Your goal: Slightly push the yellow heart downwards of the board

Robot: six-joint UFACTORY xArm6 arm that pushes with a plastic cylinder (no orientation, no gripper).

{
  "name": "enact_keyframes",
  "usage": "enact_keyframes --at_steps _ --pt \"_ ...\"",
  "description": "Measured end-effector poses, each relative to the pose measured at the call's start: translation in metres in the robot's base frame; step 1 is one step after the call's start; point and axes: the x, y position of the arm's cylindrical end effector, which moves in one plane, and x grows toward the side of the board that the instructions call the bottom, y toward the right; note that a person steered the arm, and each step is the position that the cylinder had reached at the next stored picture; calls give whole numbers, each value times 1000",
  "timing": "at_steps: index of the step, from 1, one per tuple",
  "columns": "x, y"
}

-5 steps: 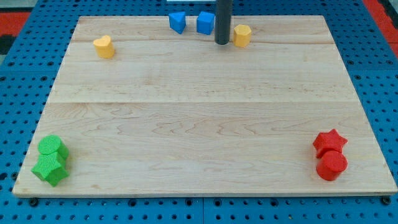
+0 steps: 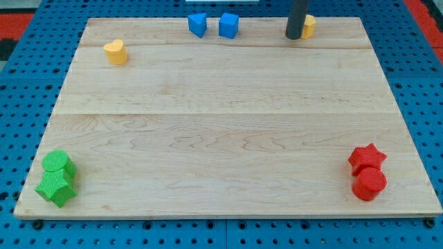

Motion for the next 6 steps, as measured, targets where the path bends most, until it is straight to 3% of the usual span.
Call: enact_keyframes --at_steps 1,2,3,5,6 --pt "-22 -1" --pt "-12 26" --pt "9 -12" --pt "28 -170" --pt "66 -245"
